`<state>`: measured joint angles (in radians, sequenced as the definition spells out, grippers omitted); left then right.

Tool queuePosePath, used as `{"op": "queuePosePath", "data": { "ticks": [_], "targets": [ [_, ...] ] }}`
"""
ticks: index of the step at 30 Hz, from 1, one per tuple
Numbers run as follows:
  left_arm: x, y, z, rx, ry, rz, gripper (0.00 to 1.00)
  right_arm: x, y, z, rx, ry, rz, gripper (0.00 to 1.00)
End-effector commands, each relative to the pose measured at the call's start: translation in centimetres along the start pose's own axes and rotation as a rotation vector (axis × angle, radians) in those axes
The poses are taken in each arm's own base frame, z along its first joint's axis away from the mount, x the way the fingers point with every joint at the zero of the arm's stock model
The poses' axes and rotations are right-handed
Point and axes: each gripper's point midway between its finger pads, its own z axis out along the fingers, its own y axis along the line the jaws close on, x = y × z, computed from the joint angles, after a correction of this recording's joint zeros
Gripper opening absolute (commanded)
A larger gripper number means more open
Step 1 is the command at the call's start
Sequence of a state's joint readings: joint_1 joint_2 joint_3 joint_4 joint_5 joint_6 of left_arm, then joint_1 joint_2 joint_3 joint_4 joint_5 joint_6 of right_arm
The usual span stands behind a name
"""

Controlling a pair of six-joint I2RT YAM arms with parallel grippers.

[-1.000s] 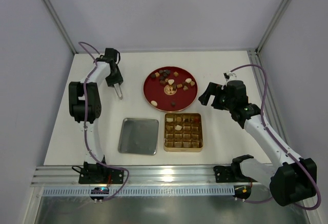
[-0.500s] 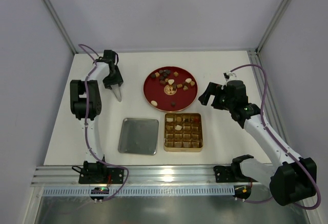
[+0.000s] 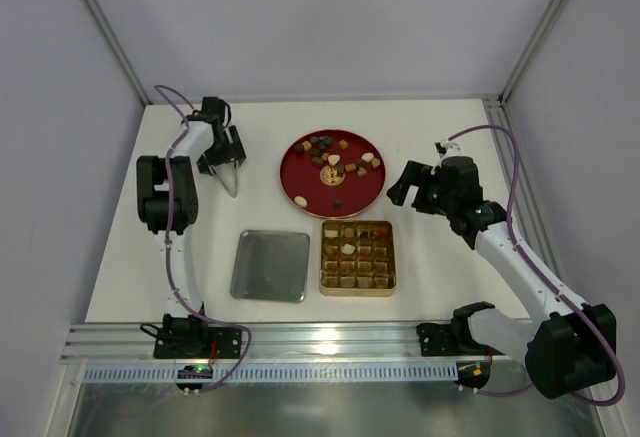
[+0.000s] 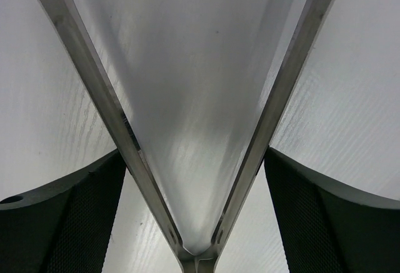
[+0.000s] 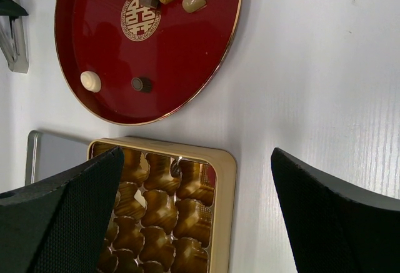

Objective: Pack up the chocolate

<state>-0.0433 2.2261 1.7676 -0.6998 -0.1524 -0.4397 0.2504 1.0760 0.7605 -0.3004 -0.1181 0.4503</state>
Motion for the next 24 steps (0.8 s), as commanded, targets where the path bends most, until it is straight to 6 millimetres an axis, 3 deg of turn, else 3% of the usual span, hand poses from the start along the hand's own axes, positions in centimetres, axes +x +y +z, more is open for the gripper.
{"op": "queuePosePath", "data": {
  "ticks": [1,8,9,11,13,15,16,18,19,20,23,24],
  "targets": [
    [-3.3,-0.7,-3.0,0.061,-0.09,0.002,0.9,-1.3,0.3,0.0,-0.008,-0.043,-0.015,1.0],
    [-5.4,-1.3,-7.2,0.122,-0.17,0.01,0.93,-1.5,0.2,0.0,0.002,-0.047,-0.015,1.0],
    [-5.9,-1.1,-8.6,0.125,-0.198,0.003,0.93,-1.6,0.2,0.0,0.006,-0.049,-0.014,1.0],
    [-5.2,-0.6,-9.3,0.115,-0.198,-0.005,0.93,-1.7,0.2,-0.1,0.009,-0.053,-0.017,1.0],
    [-5.4,-0.3,-11.5,0.126,-0.235,-0.016,0.92,-1.7,0.1,-0.2,0.011,-0.049,-0.025,1.0],
    [-4.3,0.0,-12.2,0.138,-0.227,-0.025,0.91,-1.7,0.2,-0.4,0.01,-0.05,-0.033,1.0],
    [-4.5,0.1,-14.0,0.154,-0.256,-0.032,0.88,-1.8,0.3,-0.5,0.008,-0.052,-0.041,1.0],
    [-2.7,0.2,-14.4,0.178,-0.229,-0.046,0.85,-1.6,0.6,-0.8,0.013,-0.045,-0.054,1.0],
    [-2.4,0.0,-16.0,0.202,-0.249,-0.043,0.81,-1.7,0.7,-0.9,0.015,-0.049,-0.062,1.0],
    [-1.6,-0.2,-16.4,0.209,-0.243,-0.033,0.8,-1.6,0.9,-1.0,0.018,-0.05,-0.069,1.0],
    [1.7,-1.3,-18.2,0.227,-0.221,0.036,0.77,-1.1,1.2,-1.1,0.01,-0.042,-0.072,1.0],
    [3.3,-1.3,-17.9,0.217,-0.194,0.057,0.75,-1.0,1.2,-1.3,0.011,-0.044,-0.073,1.0]
  ]
}}
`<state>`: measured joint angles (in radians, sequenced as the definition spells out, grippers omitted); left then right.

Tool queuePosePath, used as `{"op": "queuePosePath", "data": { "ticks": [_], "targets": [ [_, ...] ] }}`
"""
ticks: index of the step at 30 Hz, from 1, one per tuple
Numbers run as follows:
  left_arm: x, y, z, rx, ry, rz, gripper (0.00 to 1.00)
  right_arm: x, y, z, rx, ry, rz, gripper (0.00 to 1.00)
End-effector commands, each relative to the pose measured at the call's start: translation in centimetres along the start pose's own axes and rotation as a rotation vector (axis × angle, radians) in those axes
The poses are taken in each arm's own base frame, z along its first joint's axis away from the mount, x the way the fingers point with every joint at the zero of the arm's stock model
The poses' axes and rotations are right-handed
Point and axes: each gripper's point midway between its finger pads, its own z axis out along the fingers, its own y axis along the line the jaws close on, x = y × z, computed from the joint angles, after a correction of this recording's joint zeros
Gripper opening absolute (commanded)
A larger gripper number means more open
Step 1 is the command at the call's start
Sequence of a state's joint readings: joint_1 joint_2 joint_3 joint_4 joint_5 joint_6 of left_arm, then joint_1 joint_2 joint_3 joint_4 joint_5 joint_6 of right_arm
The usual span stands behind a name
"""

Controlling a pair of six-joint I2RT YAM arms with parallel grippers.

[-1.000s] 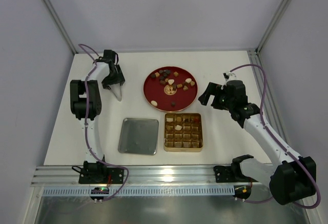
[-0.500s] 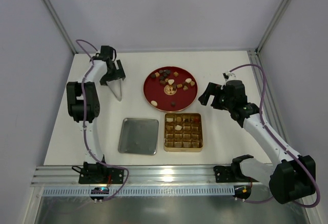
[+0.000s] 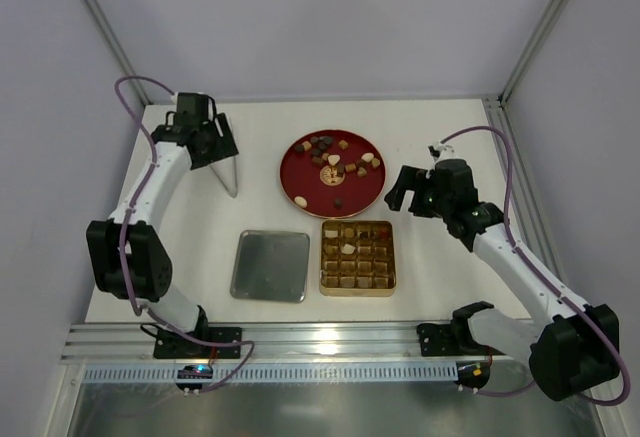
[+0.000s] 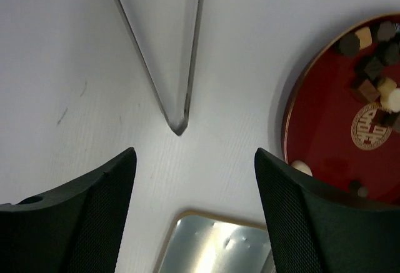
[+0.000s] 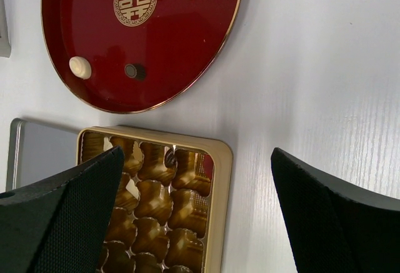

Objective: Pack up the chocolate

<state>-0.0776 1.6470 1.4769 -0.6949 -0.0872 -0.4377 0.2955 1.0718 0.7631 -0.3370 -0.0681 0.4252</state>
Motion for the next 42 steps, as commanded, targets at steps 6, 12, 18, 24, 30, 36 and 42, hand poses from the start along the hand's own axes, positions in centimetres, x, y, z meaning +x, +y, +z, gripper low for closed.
{"op": "queuePosePath", "data": {
  "ticks": [6,12,18,24,30,36,42],
  "targets": [
    [10.3,-5.2,-4.9,0.112,0.111,0.195,0.65,-1.0,1.6,-2.2,-0.034,-0.065,-0.028,0.98],
    [16.8,-9.3,-5.3,0.212,0.203,0.243,0.59,0.1,3.8,-3.5,-0.09,-0.059,-0.039,0.95],
    [21.0,-13.6,-4.7,0.216,0.266,0.334,0.53,1.1,3.8,-4.1,-0.073,-0.055,-0.033,0.93],
    [23.0,-14.3,-4.2,0.196,0.285,0.373,0.48,1.1,3.7,-5.0,-0.073,-0.073,-0.031,0.94],
    [25.2,-14.6,-3.3,0.18,0.323,0.412,0.47,1.6,4.0,-5.0,-0.085,-0.069,-0.026,0.93],
    [27.0,-15.5,-2.3,0.181,0.349,0.433,0.44,1.8,4.4,-5.1,-0.095,-0.071,-0.024,0.93],
    [28.2,-15.5,-1.3,0.162,0.368,0.448,0.39,2.4,4.7,-5.1,-0.102,-0.066,-0.022,0.92]
  ]
}}
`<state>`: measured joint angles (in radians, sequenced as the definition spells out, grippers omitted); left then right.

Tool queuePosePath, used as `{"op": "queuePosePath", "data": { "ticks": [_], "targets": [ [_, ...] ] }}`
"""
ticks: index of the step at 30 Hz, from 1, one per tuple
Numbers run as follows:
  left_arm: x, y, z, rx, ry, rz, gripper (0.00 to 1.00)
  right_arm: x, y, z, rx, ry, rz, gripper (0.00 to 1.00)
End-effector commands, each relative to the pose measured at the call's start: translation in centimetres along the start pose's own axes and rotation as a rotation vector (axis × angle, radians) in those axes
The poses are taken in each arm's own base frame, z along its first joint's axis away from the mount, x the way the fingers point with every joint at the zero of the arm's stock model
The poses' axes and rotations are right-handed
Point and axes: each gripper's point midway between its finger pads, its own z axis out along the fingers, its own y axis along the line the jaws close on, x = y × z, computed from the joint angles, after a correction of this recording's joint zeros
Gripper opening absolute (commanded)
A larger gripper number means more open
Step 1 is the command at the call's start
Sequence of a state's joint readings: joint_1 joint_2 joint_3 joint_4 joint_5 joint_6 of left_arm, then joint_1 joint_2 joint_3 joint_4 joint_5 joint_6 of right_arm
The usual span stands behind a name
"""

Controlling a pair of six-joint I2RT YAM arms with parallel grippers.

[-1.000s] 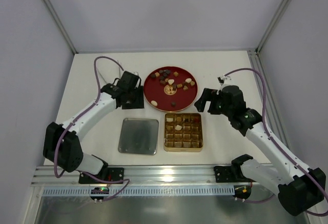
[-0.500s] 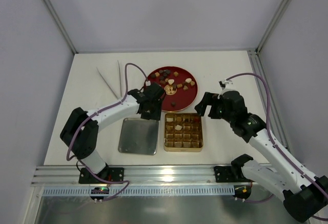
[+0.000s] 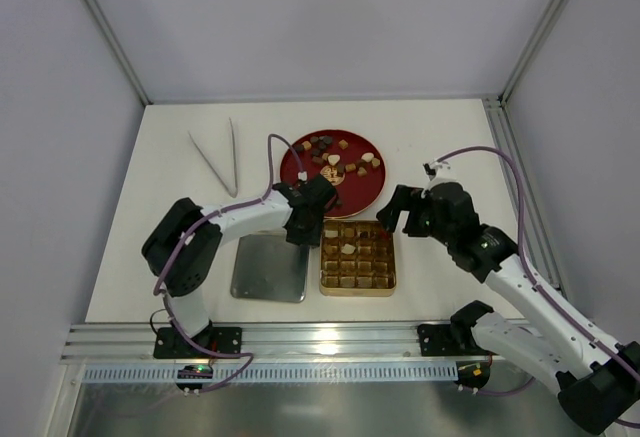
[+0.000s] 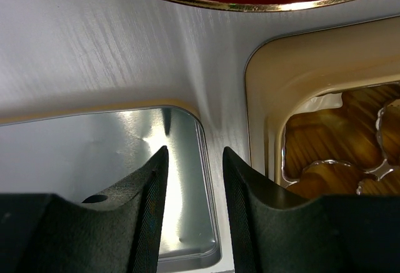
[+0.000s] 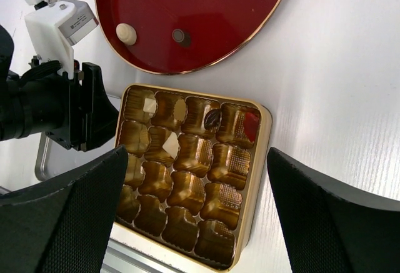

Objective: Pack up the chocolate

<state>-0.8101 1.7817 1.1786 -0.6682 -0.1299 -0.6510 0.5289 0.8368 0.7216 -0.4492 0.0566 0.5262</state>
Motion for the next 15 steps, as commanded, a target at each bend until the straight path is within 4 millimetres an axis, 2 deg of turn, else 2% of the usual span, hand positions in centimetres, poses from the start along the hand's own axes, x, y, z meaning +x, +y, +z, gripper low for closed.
{"op": "queuePosePath", "data": {
  "ticks": [1,5,8,11,12,14,15],
  "targets": [
    [-1.6,-1.5,-0.1,0.021,-0.056,-0.011,0.39,-0.2,0.3,-0.1,-0.004,-0.029,0.013,0.92],
    [-1.4,-1.4,0.6,0.007,-0.05,-0.008,0.37,0.0,0.4,-0.1,-0.01,-0.033,0.019,0.91],
    [-1.4,-1.3,1.0,-0.006,-0.048,-0.004,0.31,0.2,0.7,-0.2,-0.024,-0.03,0.028,0.91],
    [-1.5,-0.9,1.2,-0.027,-0.053,0.003,0.19,0.4,1.2,-0.3,-0.043,-0.029,0.033,0.89],
    [-1.8,-0.7,1.1,-0.036,-0.063,0.004,0.1,0.5,1.3,-0.2,-0.046,-0.027,0.033,0.88],
    [-2.1,-0.5,0.5,-0.039,-0.066,0.01,0.0,0.8,1.9,-0.2,-0.064,-0.018,0.041,0.87],
    [-2.2,-0.5,0.2,-0.041,-0.067,0.012,0.0,1.0,2.0,-0.1,-0.069,-0.014,0.043,0.86]
  ]
}}
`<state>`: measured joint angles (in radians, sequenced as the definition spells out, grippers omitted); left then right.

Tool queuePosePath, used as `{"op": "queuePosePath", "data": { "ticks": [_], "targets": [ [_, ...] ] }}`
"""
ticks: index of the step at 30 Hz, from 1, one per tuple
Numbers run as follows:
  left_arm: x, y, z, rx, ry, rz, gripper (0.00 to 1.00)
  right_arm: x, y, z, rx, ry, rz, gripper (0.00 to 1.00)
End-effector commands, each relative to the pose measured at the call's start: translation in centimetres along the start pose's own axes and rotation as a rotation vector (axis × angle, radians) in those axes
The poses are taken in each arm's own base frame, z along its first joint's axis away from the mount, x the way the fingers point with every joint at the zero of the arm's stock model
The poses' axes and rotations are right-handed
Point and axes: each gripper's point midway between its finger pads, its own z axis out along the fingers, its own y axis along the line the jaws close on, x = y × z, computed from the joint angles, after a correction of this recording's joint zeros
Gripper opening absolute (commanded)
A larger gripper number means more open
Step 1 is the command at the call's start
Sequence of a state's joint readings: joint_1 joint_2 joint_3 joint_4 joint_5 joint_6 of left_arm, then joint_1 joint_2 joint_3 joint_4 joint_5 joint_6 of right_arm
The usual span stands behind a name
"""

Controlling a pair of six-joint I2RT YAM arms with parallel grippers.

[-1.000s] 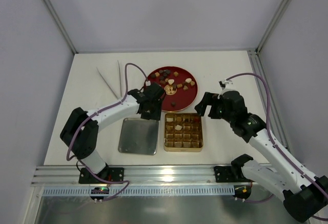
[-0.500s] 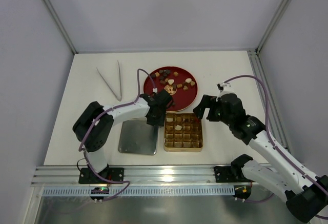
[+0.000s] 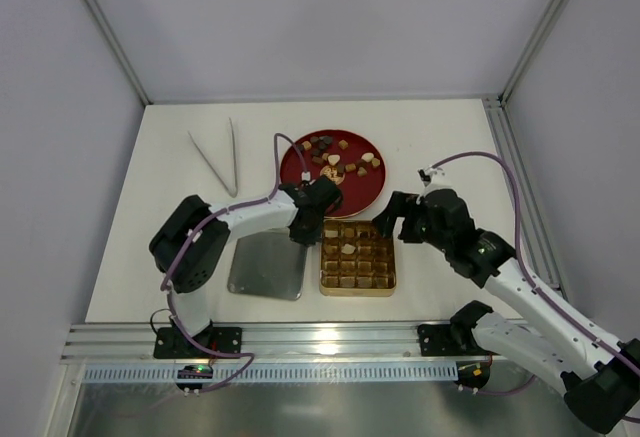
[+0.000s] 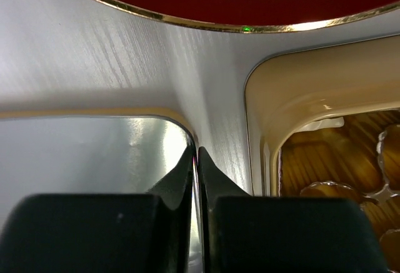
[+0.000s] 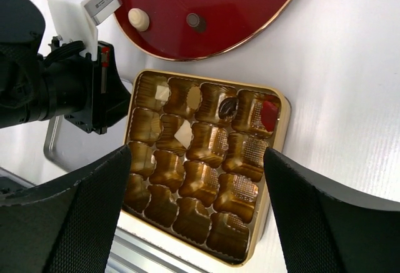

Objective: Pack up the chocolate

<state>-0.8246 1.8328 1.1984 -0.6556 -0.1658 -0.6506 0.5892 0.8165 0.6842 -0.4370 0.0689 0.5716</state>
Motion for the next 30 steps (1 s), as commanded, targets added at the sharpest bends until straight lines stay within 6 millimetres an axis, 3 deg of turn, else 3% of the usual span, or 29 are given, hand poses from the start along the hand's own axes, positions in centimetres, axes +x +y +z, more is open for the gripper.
{"op": "queuePosePath", "data": {
  "ticks": [1,8,16,25,30],
  "targets": [
    [-2.8,-0.3,-1.7,-0.002,-0.078,-0.002,0.0,-0.4,1.5,0.1,-0.056,-0.027,0.034,0.86],
    [-4.8,-0.2,-5.2,0.083,-0.082,-0.043,0.0,1.1,5.3,0.7,-0.178,-0.003,0.057,0.82],
    [-4.8,-0.1,-5.7,0.147,-0.022,-0.064,0.0,3.6,9.4,1.9,-0.239,0.046,0.072,0.8],
    [-2.4,-0.2,-4.0,0.133,0.045,0.041,0.26,3.3,9.3,2.0,-0.21,0.027,0.066,0.8],
    [-1.2,-0.1,-2.3,0.09,0.086,0.093,0.26,3.2,9.1,1.9,-0.201,0.024,0.059,0.8]
  ]
}}
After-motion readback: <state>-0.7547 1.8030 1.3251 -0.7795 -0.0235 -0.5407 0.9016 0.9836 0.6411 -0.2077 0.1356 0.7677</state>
